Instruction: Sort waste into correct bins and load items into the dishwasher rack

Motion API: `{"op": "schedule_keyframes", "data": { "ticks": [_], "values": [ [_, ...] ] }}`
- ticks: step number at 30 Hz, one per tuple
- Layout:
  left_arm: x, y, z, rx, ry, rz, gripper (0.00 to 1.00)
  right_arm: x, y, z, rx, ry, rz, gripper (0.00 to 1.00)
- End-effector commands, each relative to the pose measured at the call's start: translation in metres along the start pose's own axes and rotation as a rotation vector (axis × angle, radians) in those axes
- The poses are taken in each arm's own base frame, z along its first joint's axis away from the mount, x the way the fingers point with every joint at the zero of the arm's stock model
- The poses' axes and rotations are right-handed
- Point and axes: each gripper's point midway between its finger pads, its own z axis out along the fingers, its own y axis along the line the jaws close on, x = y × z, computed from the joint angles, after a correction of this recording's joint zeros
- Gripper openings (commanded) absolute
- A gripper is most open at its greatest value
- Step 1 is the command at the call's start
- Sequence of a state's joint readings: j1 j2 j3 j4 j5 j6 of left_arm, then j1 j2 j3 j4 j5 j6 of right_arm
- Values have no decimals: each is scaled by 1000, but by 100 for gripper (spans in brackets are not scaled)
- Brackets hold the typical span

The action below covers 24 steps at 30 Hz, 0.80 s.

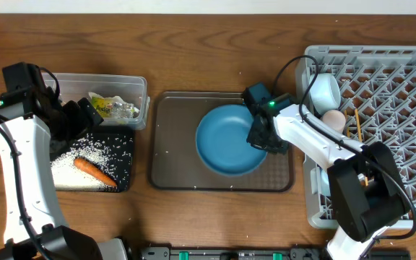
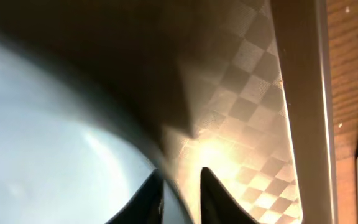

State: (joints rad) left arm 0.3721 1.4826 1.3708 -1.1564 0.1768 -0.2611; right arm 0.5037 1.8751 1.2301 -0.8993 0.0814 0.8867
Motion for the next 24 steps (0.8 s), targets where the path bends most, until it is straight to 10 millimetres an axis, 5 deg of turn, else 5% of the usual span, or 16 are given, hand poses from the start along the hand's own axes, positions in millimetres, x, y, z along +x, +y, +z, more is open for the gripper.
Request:
{"op": "schedule_keyframes", "data": {
  "ticks": [1,4,9,16,20,24],
  "values": [
    [-2,1,-8,2,-23,4,98,2,-1,4,18,0,-32,20],
    [-2,1,-8,2,-23,4,98,2,-1,4,19,0,-41,1],
    [-2,1,-8,2,-23,4,98,1,-1,4,15,-2,-39,8],
    [-2,1,-8,2,-23,4,98,-2,3,0,0,-14,-55,1],
    [-2,1,-8,2,-23,4,98,-14,6,-28,-44,-57,-121,1],
    [-2,1,-8,2,-23,4,98,-32,5,-82,-120,-145,-171,1]
  ]
}}
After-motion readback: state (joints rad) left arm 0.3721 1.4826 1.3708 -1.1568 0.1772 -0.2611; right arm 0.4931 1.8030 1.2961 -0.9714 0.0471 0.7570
